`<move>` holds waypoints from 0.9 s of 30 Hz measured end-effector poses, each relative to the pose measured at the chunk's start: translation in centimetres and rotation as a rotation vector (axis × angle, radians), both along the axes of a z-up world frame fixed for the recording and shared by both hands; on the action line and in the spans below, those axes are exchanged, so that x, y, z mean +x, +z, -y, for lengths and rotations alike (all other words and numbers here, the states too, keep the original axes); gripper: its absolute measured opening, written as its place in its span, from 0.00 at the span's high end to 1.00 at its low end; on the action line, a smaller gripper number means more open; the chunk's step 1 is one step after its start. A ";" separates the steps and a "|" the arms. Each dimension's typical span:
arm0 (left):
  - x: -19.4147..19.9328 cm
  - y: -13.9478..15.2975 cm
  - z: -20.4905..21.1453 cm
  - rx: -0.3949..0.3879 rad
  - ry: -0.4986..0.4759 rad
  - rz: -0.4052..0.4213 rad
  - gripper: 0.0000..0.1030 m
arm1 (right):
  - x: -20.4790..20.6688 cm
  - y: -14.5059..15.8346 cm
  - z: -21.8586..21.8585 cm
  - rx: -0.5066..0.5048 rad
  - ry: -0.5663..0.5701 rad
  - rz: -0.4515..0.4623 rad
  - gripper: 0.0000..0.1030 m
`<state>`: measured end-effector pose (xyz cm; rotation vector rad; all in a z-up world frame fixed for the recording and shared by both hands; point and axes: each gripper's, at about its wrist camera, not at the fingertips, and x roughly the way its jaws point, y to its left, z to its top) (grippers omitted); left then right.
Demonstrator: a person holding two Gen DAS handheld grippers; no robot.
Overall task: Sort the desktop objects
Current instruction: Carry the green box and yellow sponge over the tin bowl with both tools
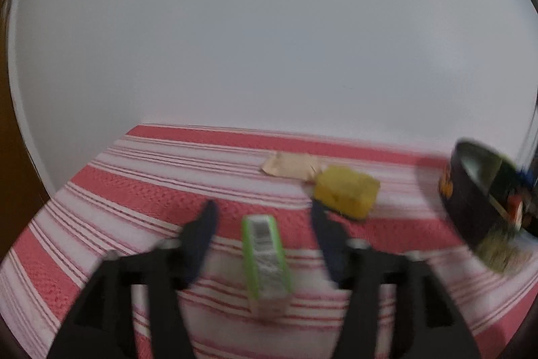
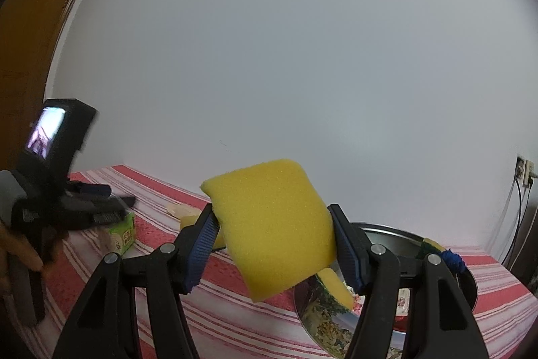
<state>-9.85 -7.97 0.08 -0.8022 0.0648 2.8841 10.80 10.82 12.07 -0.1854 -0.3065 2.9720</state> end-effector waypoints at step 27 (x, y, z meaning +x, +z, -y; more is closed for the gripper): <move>1.9 1.6 -3.0 0.119 -0.010 -0.123 0.77 | -1.2 -0.9 -1.4 -0.025 -0.055 -0.017 0.35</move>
